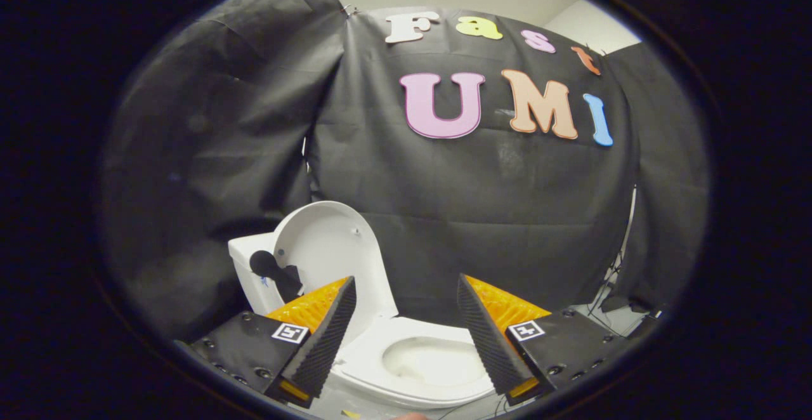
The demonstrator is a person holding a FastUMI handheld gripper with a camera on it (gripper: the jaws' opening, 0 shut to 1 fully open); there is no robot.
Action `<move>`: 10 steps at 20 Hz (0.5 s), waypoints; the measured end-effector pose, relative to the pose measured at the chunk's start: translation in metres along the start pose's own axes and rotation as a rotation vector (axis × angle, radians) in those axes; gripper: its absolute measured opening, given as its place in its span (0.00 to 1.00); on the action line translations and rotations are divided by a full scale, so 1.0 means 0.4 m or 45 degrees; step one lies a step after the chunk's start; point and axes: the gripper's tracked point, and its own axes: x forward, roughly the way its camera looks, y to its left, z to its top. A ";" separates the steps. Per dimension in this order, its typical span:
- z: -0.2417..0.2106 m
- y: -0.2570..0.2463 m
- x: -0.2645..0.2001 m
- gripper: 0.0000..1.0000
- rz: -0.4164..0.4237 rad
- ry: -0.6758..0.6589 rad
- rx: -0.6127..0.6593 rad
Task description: Open the toilet lid.
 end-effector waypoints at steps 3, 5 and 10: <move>-0.034 0.040 0.024 0.99 0.045 0.035 0.027; -0.049 0.050 0.031 0.99 0.051 0.055 0.013; -0.013 0.082 0.031 0.99 0.105 0.032 0.039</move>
